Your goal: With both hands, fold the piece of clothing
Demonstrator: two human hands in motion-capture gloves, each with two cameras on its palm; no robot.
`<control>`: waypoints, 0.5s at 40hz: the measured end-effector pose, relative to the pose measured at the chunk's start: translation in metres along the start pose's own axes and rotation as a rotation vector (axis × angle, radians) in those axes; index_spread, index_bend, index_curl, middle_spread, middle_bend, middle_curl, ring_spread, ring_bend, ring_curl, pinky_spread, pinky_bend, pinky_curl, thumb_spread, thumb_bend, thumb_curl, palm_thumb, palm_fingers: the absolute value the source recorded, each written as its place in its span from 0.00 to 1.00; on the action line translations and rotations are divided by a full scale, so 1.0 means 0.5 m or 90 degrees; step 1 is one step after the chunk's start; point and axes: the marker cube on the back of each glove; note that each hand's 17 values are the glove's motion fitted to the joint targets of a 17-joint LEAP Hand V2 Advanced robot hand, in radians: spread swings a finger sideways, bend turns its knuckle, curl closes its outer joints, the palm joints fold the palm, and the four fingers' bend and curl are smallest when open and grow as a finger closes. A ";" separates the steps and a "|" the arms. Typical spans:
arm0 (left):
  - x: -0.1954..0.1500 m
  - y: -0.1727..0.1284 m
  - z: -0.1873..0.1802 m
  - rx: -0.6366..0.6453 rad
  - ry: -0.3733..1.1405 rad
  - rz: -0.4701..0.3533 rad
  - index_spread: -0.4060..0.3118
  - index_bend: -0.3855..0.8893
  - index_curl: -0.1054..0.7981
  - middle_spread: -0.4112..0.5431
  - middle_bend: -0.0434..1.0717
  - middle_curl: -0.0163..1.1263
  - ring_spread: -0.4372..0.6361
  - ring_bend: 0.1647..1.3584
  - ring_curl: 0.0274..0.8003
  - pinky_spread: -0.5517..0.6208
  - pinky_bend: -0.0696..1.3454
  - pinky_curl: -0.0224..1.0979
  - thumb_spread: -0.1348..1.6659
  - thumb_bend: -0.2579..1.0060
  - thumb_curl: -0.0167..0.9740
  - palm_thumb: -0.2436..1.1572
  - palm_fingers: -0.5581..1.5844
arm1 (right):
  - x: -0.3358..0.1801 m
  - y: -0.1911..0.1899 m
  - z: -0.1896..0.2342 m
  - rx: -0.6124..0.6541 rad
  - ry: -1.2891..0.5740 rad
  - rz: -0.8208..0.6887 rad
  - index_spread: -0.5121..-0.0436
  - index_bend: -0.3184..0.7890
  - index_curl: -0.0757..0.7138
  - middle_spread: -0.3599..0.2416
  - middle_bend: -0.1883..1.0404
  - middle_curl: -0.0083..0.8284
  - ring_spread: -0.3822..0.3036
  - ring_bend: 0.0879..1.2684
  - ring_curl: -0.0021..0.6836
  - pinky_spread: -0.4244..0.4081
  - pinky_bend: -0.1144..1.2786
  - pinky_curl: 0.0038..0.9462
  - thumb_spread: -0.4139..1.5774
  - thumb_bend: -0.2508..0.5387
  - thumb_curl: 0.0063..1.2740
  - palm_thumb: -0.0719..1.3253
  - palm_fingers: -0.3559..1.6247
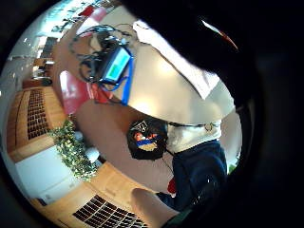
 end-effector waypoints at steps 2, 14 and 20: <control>0.007 -0.024 0.024 -0.013 0.002 0.004 0.43 0.37 0.42 0.57 0.13 0.17 0.61 0.29 0.32 0.68 0.42 0.32 0.70 0.19 0.20 0.26 0.38 | 0.005 -0.005 0.008 -0.004 0.001 0.003 0.42 0.42 0.45 0.47 0.30 0.30 0.58 0.22 0.36 0.65 0.36 0.30 0.89 0.51 0.13 0.28 0.39; 0.047 -0.178 0.069 -0.060 0.035 0.067 0.41 0.35 0.33 0.73 0.17 0.16 0.76 0.37 0.34 0.76 0.57 0.37 0.63 0.18 0.25 0.25 0.24 | 0.008 0.001 0.010 -0.020 0.018 0.010 0.42 0.42 0.46 0.40 0.31 0.34 0.57 0.22 0.41 0.65 0.37 0.33 0.90 0.47 0.15 0.29 0.39; 0.065 -0.218 0.077 -0.133 -0.002 0.053 0.41 0.39 0.34 0.73 0.19 0.18 0.78 0.38 0.33 0.78 0.57 0.36 0.62 0.18 0.27 0.26 0.25 | 0.006 -0.009 0.020 -0.023 0.013 0.010 0.42 0.42 0.46 0.44 0.31 0.37 0.57 0.21 0.42 0.64 0.36 0.33 0.90 0.45 0.16 0.29 0.39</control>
